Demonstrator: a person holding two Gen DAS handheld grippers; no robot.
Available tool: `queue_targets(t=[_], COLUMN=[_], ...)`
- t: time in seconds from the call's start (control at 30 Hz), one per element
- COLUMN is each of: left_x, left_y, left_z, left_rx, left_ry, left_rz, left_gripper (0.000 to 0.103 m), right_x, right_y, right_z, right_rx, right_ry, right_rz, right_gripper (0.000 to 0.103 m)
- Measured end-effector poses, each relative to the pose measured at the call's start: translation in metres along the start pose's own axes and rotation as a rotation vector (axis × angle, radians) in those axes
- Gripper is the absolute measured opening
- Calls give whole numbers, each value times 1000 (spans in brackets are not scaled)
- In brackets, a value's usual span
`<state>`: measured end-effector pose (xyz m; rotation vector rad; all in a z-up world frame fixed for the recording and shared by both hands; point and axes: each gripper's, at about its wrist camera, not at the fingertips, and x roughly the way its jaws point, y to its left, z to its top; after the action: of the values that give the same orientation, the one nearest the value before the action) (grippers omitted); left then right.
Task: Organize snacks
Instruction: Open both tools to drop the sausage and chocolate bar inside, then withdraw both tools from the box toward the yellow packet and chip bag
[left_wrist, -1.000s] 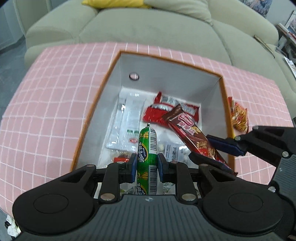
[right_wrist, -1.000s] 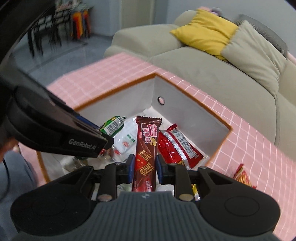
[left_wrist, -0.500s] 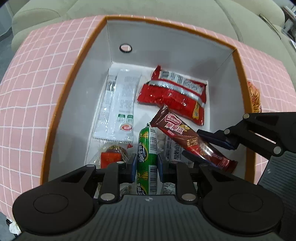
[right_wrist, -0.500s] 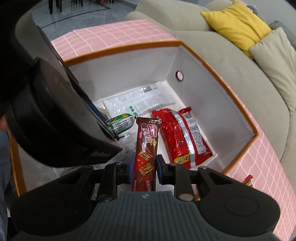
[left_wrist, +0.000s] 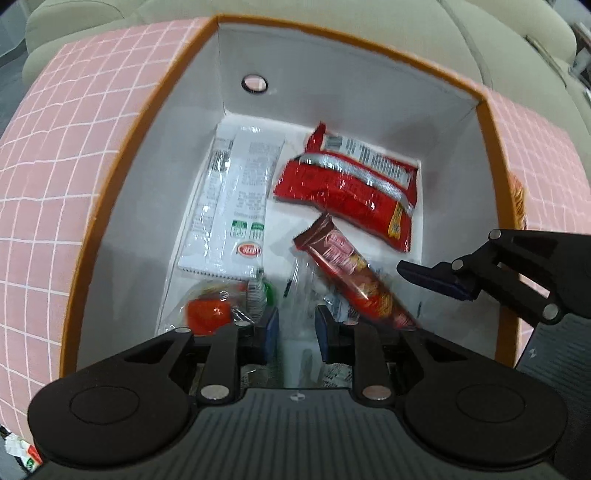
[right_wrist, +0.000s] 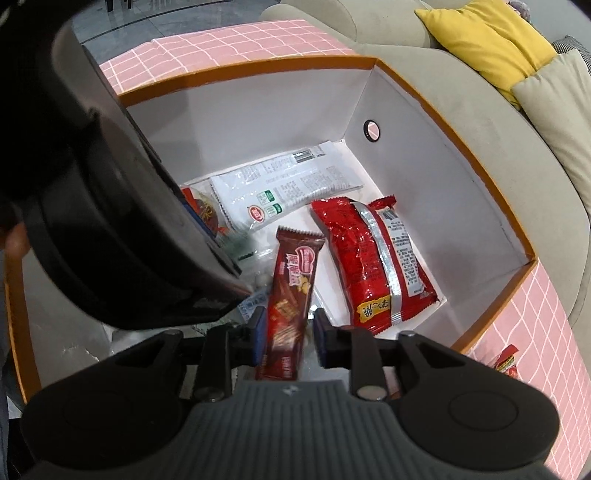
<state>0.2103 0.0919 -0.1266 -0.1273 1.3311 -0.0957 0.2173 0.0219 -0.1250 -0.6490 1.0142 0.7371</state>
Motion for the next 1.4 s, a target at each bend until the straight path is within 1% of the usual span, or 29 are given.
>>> queue_targets(t=[0.03, 0.1, 0.2, 0.27, 0.3, 0.33, 0.37, 0.4, 0.43, 0.5, 0.53, 0.57, 0.67, 0.73, 0.83, 1.0, 1.13, 1.2, 1.27, 1.4], left_x=[-3, -10, -19, -25, -28, -31, -35, -40, -44, -53, -58, -62, -77, -86, -94, -108, -118, -119, -120, -109], left_y=[1, 2, 0, -2, -2, -3, -3, -3, -3, -4, -5, -6, -12, -18, -31, -56, -79, -92, -105, -132], left_z=[0, -1, -2, -4, -5, -6, -7, -9, -11, -15, -17, -19, -29, -38, -49, -67, -83, -88, -93, -100], left_rx=[-16, -44, -51, -49, -50, -52, -55, -58, -59, -54, -50, -49, -43, -25, 0, -6, -20, -21, -27, 7], left_ry=[-17, -60, -110, -139, -154, -168, -189, -209, -234, -268, -288, -307, -396, -460, -508, -587, -686, -720, -741, -737], left_rz=[-5, -15, -4, -3, -6, -6, -7, -9, -12, -7, -6, -6, -8, -15, -2, 17, 38, 48, 54, 20], left_gripper=[31, 32, 32, 32, 32, 36, 45, 50, 57, 59, 60, 62, 70, 73, 74, 74, 74, 74, 74, 74], right_x=[-2, -5, -13, -20, -23, -27, -32, -36, -41, -51, -56, -61, -79, -88, -100, -111, -124, -129, -134, -137], right_y=[0, 0, -1, -1, -1, -1, -1, -1, -2, -4, -7, -9, -14, -15, -16, -16, -17, -21, -24, -29], right_z=[0, 1, 2, 2, 1, 0, -2, -4, -7, -13, -16, -20, -34, -45, -63, -89, -115, -129, -146, -179], right_rx=[-1, -5, -6, -4, -3, 0, 3, 8, 16, 41, 57, 77, 138, 167, 197, 254, 308, 344, 388, 460], right_ry=[-4, -10, -33, -51, -60, -72, -87, -102, -115, -149, -168, -187, -251, -281, -319, -360, -393, -417, -444, -471], right_rz=[-3, -9, -26, -37, -42, -51, -61, -75, -89, -112, -121, -129, -149, -151, -142, -144, -173, -188, -214, -269], right_gripper=[38, 38, 48, 49, 53, 58, 59, 60, 62, 66, 67, 67, 74, 78, 81, 84, 84, 84, 84, 84])
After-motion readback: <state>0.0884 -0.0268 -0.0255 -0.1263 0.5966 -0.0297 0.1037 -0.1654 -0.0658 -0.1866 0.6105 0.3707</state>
